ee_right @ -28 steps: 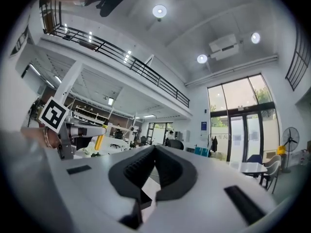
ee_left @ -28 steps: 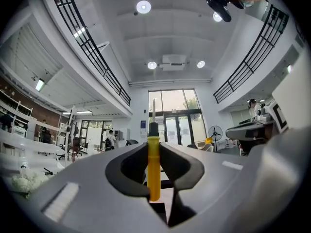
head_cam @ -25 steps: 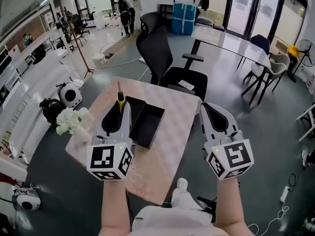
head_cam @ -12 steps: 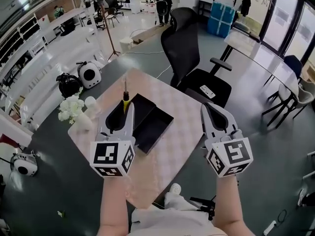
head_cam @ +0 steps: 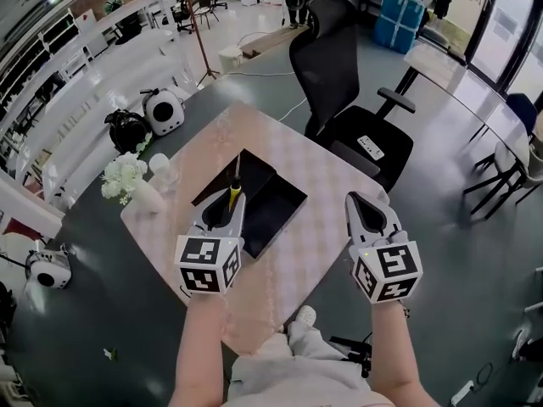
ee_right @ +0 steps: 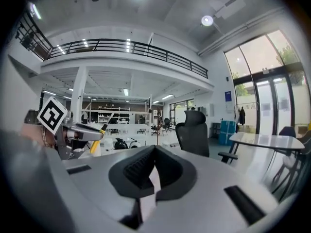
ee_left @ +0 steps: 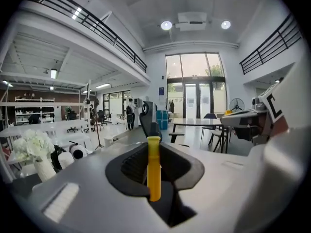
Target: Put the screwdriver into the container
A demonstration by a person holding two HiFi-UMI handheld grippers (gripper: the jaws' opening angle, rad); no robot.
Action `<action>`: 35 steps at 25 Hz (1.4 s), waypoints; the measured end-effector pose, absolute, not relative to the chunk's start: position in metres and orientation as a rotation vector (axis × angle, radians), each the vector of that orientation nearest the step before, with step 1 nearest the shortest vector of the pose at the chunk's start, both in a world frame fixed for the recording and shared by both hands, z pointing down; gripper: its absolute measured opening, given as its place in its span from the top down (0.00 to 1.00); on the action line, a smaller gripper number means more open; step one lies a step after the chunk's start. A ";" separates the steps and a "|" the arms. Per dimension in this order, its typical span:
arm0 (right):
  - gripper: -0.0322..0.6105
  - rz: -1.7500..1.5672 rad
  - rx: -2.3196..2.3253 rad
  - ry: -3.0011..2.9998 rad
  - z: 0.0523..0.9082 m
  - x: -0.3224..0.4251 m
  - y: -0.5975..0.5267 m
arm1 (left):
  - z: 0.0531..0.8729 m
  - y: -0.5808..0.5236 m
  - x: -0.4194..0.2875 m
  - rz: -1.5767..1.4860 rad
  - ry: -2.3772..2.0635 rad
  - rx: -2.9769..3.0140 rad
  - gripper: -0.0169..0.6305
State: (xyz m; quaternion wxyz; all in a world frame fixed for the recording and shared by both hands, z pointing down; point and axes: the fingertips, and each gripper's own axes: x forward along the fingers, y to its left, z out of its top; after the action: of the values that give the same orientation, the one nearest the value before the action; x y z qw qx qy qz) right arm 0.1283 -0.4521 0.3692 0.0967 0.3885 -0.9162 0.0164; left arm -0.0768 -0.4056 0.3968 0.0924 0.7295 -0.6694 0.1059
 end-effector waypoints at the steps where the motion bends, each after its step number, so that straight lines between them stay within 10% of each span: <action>1: 0.94 0.070 1.153 -2.699 0.377 0.129 -0.452 | 0.410 -0.406 -0.077 0.337 -1.958 2.149 0.85; 35: 0.94 0.330 1.101 -2.439 0.496 0.147 -0.447 | 0.667 -0.448 -0.050 0.994 -1.184 1.615 0.84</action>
State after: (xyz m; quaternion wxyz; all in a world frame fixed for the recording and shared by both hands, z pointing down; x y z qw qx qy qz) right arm 0.1470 -0.4468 0.4961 0.2211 0.3982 -0.8822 0.1193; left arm -0.0500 -0.4484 0.6670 0.4376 0.6495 -0.4763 0.3998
